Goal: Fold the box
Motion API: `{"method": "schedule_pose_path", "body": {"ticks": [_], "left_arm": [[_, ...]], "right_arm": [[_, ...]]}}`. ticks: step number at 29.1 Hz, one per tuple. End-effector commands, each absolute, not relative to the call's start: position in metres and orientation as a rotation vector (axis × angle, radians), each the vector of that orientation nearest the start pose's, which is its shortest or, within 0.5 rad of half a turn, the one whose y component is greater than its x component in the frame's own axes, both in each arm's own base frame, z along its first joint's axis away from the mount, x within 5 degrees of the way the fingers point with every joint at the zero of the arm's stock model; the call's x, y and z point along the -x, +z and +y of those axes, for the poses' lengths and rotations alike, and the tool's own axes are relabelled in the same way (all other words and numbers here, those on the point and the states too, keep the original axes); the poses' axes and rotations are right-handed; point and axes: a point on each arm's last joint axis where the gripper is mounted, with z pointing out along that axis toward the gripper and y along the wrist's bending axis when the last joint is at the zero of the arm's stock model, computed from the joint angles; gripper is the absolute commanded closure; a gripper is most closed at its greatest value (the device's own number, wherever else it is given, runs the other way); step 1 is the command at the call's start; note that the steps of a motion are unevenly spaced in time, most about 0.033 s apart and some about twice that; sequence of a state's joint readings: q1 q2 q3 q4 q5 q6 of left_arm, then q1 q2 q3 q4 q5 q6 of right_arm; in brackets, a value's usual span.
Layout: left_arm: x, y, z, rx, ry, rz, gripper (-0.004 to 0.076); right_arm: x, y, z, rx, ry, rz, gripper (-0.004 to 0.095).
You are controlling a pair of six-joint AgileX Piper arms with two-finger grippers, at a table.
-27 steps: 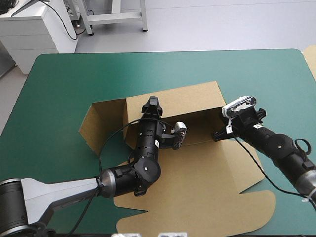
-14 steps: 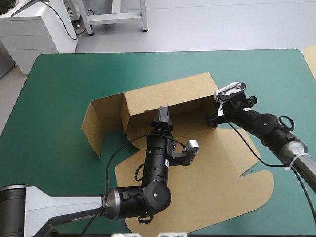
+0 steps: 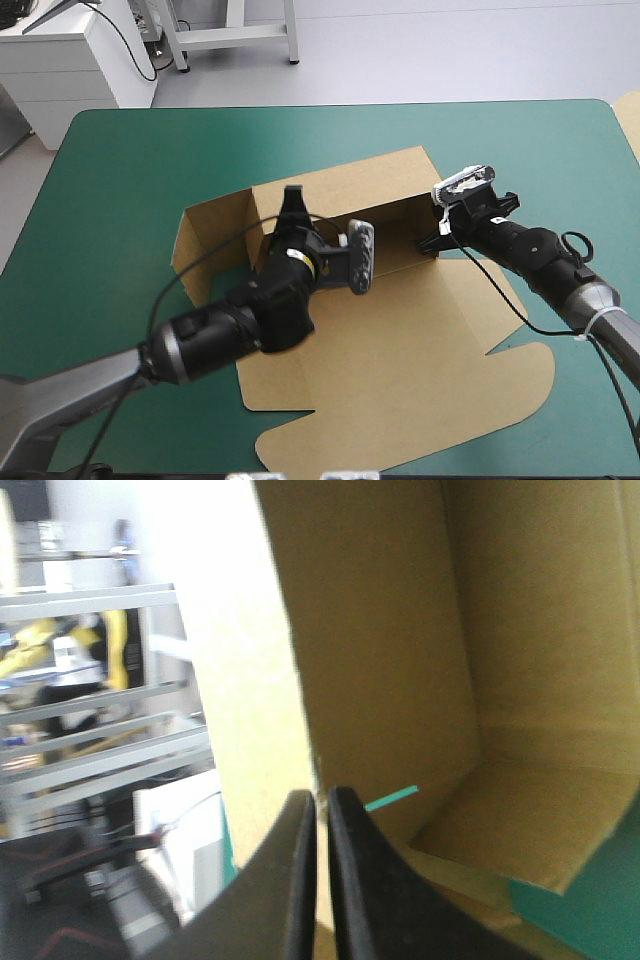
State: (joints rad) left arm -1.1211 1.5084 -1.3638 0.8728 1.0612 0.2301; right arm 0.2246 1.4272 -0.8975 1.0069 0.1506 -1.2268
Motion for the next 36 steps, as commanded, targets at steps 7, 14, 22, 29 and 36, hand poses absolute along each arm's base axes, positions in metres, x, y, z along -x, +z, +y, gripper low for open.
{"method": "schedule_pose_path", "body": {"ticks": [7,14,22,29,36], "left_arm": [[-0.241,0.470,-0.144,-1.305,0.233,2.015,0.0709],[-0.283,0.457,-0.038,-0.752,-0.116,2.290,0.0732],[-0.286,0.389,0.066,-0.155,-0.348,2.473,0.0732],[-0.278,0.326,0.090,0.143,-0.455,2.445,0.0731],[-0.274,0.302,0.089,0.178,-0.461,2.479,0.0732]], "right_arm": [[-0.303,0.294,0.079,0.567,0.077,1.946,0.0910],[-0.302,0.291,0.082,0.583,0.114,1.966,0.0911],[-0.298,0.288,0.087,0.598,0.203,2.008,0.0929],[-0.313,0.297,0.080,0.613,0.330,2.094,0.0929],[-0.334,0.369,0.065,0.353,0.406,2.256,0.0925]]}}
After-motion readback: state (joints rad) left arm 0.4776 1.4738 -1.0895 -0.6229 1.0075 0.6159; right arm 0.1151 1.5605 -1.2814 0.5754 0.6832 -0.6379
